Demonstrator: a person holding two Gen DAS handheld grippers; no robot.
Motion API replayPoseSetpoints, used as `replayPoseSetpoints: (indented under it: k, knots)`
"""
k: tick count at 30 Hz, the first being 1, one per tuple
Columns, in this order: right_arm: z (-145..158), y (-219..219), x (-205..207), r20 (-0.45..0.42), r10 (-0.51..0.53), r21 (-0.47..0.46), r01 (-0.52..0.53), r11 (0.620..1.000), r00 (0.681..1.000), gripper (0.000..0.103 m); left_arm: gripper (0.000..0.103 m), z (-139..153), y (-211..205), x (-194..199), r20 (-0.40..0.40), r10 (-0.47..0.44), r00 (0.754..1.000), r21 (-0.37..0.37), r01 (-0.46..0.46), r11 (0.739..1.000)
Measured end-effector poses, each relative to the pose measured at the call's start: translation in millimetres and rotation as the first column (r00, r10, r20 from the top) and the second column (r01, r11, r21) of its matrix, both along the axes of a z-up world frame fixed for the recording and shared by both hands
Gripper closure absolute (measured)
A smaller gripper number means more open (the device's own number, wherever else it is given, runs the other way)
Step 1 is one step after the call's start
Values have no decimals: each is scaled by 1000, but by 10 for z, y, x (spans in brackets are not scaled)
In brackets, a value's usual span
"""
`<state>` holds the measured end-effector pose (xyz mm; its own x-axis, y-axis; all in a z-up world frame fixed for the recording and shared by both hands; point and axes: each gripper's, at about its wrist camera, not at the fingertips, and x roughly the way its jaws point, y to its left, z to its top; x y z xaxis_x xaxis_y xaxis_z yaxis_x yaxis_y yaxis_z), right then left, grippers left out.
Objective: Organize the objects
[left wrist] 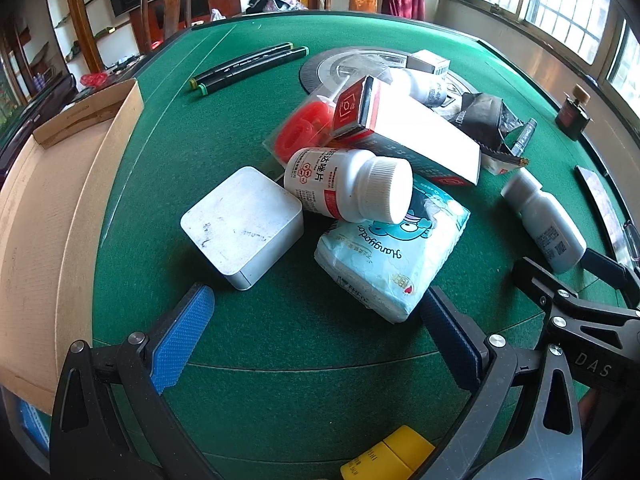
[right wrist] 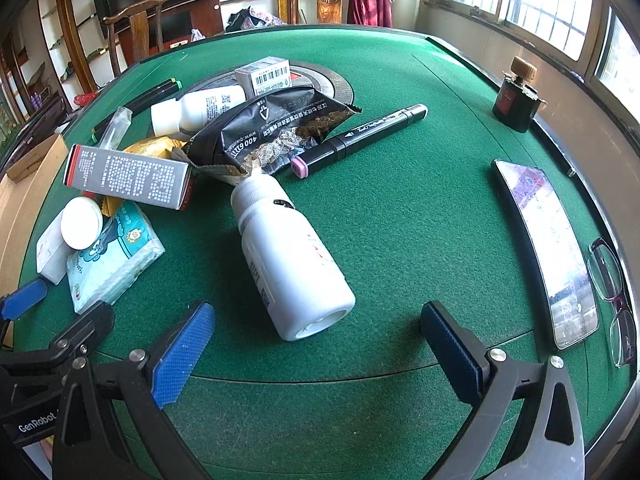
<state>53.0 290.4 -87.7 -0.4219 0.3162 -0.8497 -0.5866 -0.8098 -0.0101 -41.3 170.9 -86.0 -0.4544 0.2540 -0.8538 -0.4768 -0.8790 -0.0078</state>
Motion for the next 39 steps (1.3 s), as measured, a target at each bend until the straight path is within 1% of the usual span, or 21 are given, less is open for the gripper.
replayPoseSetpoints:
  k: [2,4,5,7,8,9,10,12,13,14,16,19,22,25,28,30,33,35,37,38,39]
  knots:
    - [20,4,15,-1,11,-1,-11,1000,1000,0,0,1,2,-1,0,-1,1000,0,1,1000]
    - [24,23,18,-5,77,-1,-77,997,997,0,0,2,0,-3,0,-6,1000,-1,6,1000]
    - [26,36,44,-2,85,-12,-85,996,996,0,0,4,-5,-3,1,-10,1000,0,10,1000]
    - [96,61,155,-55,104,-22,-106,994,993,1,0,9,-35,5,0,-16,1000,0,16,1000]
    - [114,63,221,-76,103,15,-102,995,992,1,0,16,-49,15,-1,-15,1000,-3,15,1000]
    - [185,67,306,-99,118,8,-117,993,988,1,0,22,-46,15,2,-14,1000,-4,14,1000]
    - [230,64,376,-117,136,21,-134,991,984,1,0,27,-41,24,3,-16,1000,-2,16,1000]
    - [285,78,520,-149,129,63,-121,991,980,1,0,57,-41,60,-15,-34,999,8,35,999]
    - [301,83,584,-177,136,67,-126,990,975,1,0,86,-48,95,-32,-43,999,16,43,999]
    - [372,99,660,-214,132,44,-126,991,968,1,0,120,-59,135,-53,-46,998,22,47,999]
    - [309,161,628,-217,138,22,-136,990,966,1,0,200,-100,229,-105,-46,993,32,49,998]
    - [281,155,565,-234,165,22,-164,986,958,1,0,268,-148,336,-158,-38,987,40,45,998]
    - [263,197,537,-251,171,12,-173,985,953,1,0,267,-175,413,-172,-61,983,17,65,998]
    - [244,162,575,-274,183,10,-188,982,944,1,0,250,-166,468,-160,-90,983,6,93,996]
    - [251,233,670,-297,224,3,-234,972,928,1,0,252,-204,529,-121,-190,974,18,194,981]
    - [231,229,678,-302,222,23,-226,974,927,1,0,265,-273,566,-108,-262,959,25,266,964]
    - [191,258,701,-322,234,4,-246,969,917,1,0,274,-337,608,-103,-360,927,34,365,930]
    - [180,263,657,-324,242,10,-252,968,915,1,0,242,-324,611,-78,-396,915,27,399,916]
    - [161,295,646,-330,243,0,-257,966,912,1,2,207,-284,628,-65,-410,910,28,412,911]
    - [152,308,661,-336,243,-2,-259,966,910,1,4,176,-248,636,-58,-417,907,17,418,908]
    - [154,313,664,-338,243,-3,-259,966,909,1,11,156,-208,662,-54,-426,903,4,427,904]
